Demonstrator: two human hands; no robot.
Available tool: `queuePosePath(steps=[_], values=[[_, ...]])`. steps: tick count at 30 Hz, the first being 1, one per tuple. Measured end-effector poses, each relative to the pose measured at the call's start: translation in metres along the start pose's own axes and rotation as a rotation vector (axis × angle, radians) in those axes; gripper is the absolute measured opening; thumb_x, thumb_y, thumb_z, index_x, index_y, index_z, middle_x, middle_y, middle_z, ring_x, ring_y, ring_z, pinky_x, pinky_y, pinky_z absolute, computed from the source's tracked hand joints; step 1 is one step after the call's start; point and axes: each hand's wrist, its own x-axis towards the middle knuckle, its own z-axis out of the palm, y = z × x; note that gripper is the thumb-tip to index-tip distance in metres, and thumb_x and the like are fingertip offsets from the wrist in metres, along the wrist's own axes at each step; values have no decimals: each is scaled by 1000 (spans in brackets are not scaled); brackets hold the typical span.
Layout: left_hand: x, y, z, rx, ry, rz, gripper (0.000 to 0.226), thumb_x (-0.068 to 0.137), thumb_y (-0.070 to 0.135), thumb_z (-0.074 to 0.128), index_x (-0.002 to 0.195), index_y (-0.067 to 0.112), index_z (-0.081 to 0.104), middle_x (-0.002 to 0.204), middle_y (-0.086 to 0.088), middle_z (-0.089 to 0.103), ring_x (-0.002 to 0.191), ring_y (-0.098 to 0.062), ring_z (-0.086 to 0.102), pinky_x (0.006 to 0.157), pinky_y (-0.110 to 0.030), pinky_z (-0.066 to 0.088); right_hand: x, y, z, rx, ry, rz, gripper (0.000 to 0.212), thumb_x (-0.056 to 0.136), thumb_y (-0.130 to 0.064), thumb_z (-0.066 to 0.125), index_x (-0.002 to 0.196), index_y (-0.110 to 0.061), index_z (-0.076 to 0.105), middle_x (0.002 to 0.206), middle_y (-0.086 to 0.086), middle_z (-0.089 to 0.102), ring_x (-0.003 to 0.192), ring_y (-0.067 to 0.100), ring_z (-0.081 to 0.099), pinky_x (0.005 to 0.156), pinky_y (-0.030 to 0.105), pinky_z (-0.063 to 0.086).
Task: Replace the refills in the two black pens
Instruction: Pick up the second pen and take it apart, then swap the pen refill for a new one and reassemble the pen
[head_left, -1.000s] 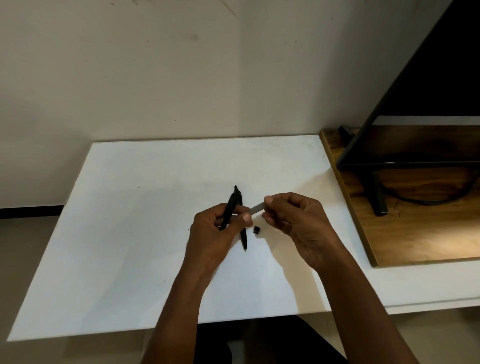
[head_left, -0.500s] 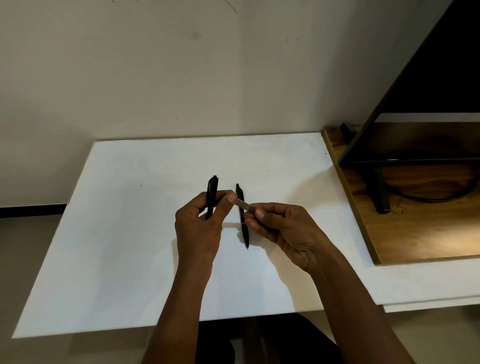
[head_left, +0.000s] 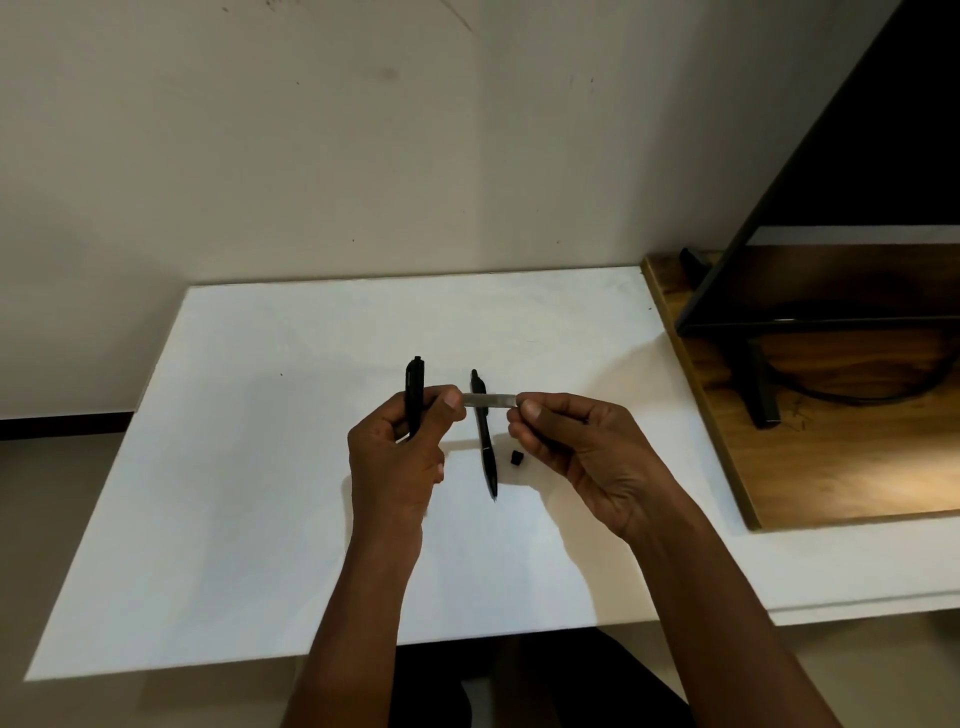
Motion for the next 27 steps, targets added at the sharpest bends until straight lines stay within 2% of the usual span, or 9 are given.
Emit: queuePosePath(steps=[6, 13, 16, 20, 23, 27], values=[[2, -1, 0, 0, -27, -86, 12, 86, 25, 75, 88, 13, 78, 80, -3, 79, 34, -7, 40, 36, -14, 33, 0, -3, 0, -33, 31, -66, 20, 68, -15, 81, 84, -3, 81, 84, 15, 77, 73, 21, 75, 69, 22, 60], [2, -2, 0, -40, -22, -173, 14, 87, 21, 74, 94, 9, 77, 85, -6, 79, 33, -7, 39, 33, -14, 30, 0, -7, -5, -93, 151, -174, 17, 83, -15, 77, 91, -1, 77, 76, 11, 76, 69, 20, 72, 65, 22, 59], [3, -2, -1, -65, -34, -210, 9, 88, 20, 73, 90, 12, 76, 84, -3, 79, 33, -7, 39, 33, -14, 28, 1, -13, -14, -95, 214, -212, 16, 88, -18, 73, 91, -3, 75, 79, 9, 77, 73, 18, 74, 66, 23, 60], [2, -4, -2, -26, -81, -230, 8, 88, 20, 71, 86, 13, 74, 87, -2, 81, 32, -7, 40, 34, -15, 24, -1, -21, -20, -53, 116, -117, 16, 83, -17, 76, 90, -3, 76, 93, 16, 79, 82, 22, 77, 68, 23, 60], [0, -6, 2, 48, -137, -225, 11, 89, 24, 71, 89, 13, 72, 88, 0, 81, 33, -8, 43, 34, -17, 27, -3, -20, -15, -94, 16, -31, 25, 73, -17, 81, 90, 0, 76, 90, 19, 78, 78, 24, 77, 65, 23, 60], [-3, -6, 6, 139, -208, -214, 17, 89, 30, 71, 93, 14, 70, 90, 5, 81, 36, -11, 45, 38, -18, 32, -3, -14, -9, -111, 22, 12, 30, 68, -14, 85, 92, 0, 73, 81, 18, 76, 66, 20, 74, 58, 22, 58]])
